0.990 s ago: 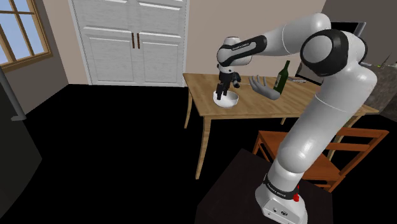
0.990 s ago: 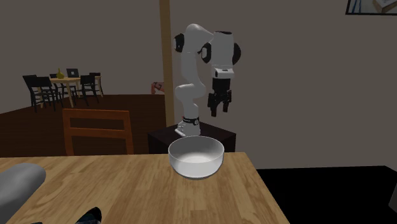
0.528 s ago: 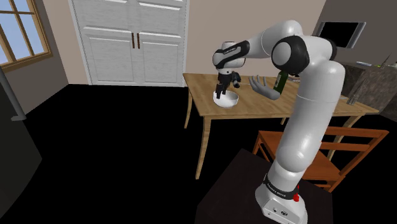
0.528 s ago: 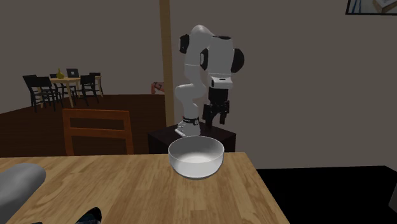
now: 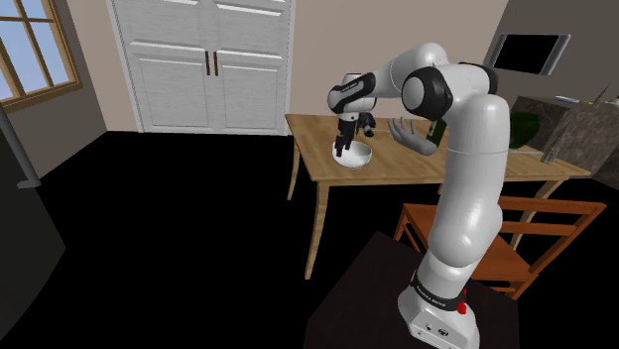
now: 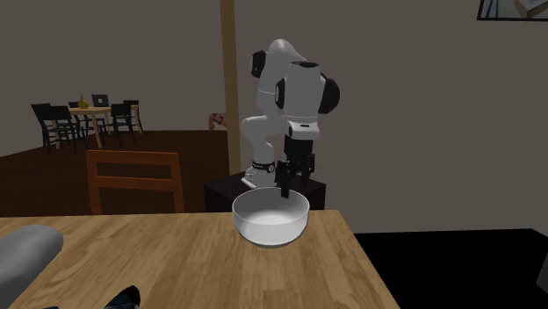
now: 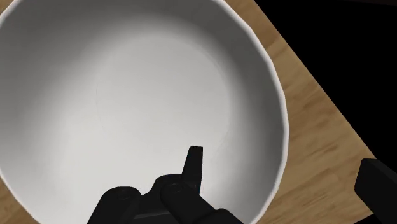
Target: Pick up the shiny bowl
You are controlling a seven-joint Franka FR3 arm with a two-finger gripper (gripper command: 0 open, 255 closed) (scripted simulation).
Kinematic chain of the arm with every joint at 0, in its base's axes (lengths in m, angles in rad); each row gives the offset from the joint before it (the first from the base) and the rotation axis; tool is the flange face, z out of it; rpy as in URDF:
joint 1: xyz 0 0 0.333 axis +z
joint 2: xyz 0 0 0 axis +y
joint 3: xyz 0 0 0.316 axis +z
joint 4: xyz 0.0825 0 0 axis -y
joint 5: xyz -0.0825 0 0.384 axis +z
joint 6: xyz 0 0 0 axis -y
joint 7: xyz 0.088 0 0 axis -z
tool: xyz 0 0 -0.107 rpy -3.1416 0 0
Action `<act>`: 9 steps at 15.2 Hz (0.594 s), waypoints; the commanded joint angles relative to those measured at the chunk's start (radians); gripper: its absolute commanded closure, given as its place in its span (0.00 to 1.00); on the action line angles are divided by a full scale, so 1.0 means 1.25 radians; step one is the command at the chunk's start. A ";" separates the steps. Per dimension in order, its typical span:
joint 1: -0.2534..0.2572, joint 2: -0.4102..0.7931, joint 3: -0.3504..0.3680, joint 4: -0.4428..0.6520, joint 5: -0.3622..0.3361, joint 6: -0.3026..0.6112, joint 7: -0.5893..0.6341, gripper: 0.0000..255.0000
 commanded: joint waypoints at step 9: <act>-0.001 0.015 0.003 -0.018 0.007 0.031 -0.001 1.00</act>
